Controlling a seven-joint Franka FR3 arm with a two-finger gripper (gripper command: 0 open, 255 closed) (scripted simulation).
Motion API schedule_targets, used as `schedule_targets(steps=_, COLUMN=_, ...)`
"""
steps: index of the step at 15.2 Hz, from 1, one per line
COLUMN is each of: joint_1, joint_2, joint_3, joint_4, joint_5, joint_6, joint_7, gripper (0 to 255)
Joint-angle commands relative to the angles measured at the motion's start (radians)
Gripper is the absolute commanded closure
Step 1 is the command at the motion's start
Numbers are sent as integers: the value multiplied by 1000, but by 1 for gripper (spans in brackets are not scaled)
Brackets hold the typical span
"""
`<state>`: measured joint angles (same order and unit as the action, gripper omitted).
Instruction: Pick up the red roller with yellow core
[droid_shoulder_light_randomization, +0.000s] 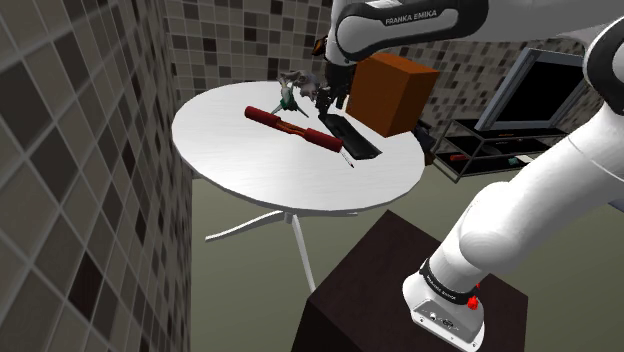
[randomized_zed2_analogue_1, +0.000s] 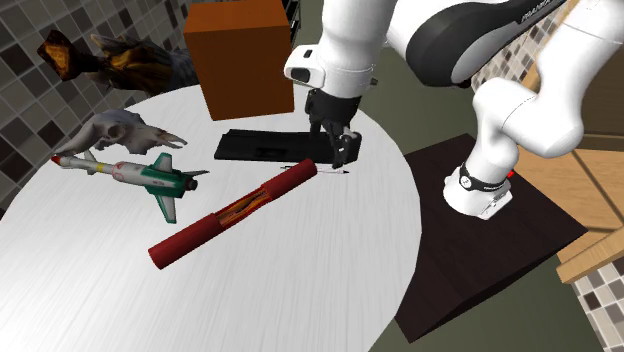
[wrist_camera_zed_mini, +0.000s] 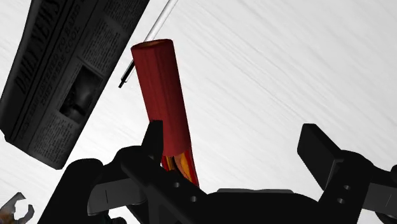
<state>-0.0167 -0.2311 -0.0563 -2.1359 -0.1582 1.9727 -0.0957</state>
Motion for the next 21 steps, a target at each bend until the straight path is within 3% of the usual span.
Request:
schedule_targets(steps=1, joint_1=-2, joint_2=79, joint_3=-8, joint_4=51, joint_5=3, joint_6=28, joint_7=-18, gripper=0)
schedule_targets(steps=9, joint_1=-19, joint_2=388, joint_3=-27, joint_4=287, joint_5=29, joint_6=97, joint_7=-91, gripper=0)
schedule_targets(steps=16, joint_1=-43, joint_2=669, joint_3=-25, joint_4=572, joint_5=56, joint_6=89, joint_7=-149, gripper=0)
schedule_targets(steps=21, joint_1=-43, joint_2=691, joint_3=-24, joint_4=537, joint_5=55, joint_6=145, joint_7=-143, gripper=0)
